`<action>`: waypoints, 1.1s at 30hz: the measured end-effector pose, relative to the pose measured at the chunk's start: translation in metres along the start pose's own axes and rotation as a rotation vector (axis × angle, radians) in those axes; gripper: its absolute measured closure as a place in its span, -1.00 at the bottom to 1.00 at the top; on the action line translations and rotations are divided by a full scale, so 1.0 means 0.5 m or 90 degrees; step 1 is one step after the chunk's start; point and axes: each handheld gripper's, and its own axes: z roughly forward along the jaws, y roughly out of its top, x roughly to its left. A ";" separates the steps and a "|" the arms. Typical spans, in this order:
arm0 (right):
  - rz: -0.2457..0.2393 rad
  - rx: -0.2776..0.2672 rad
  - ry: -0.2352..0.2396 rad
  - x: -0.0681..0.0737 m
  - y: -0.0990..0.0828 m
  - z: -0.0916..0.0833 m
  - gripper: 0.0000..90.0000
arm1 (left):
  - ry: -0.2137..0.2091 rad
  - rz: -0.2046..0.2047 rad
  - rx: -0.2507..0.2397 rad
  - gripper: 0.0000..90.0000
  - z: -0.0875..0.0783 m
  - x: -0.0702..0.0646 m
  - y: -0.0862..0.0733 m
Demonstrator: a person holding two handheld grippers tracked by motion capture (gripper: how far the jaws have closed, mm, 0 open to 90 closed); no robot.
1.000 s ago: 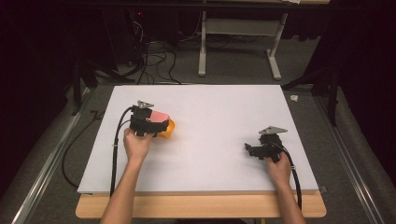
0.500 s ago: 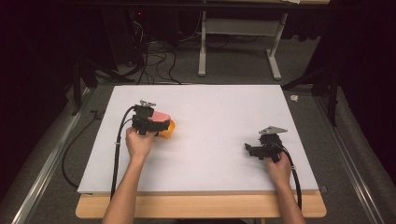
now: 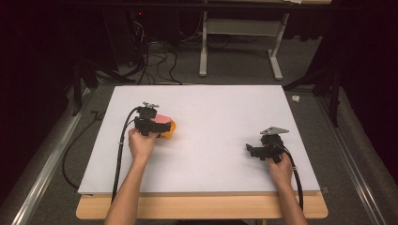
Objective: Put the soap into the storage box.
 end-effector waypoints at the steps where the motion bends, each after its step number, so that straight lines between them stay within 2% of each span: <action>1: 0.000 0.000 0.000 0.000 0.000 0.000 -0.62 | 0.000 -0.001 0.003 -0.70 0.002 0.001 0.000; 33: -0.003 -0.002 -0.002 0.001 0.000 0.000 -0.62 | 0.001 -0.013 0.039 -0.70 0.027 0.002 -0.005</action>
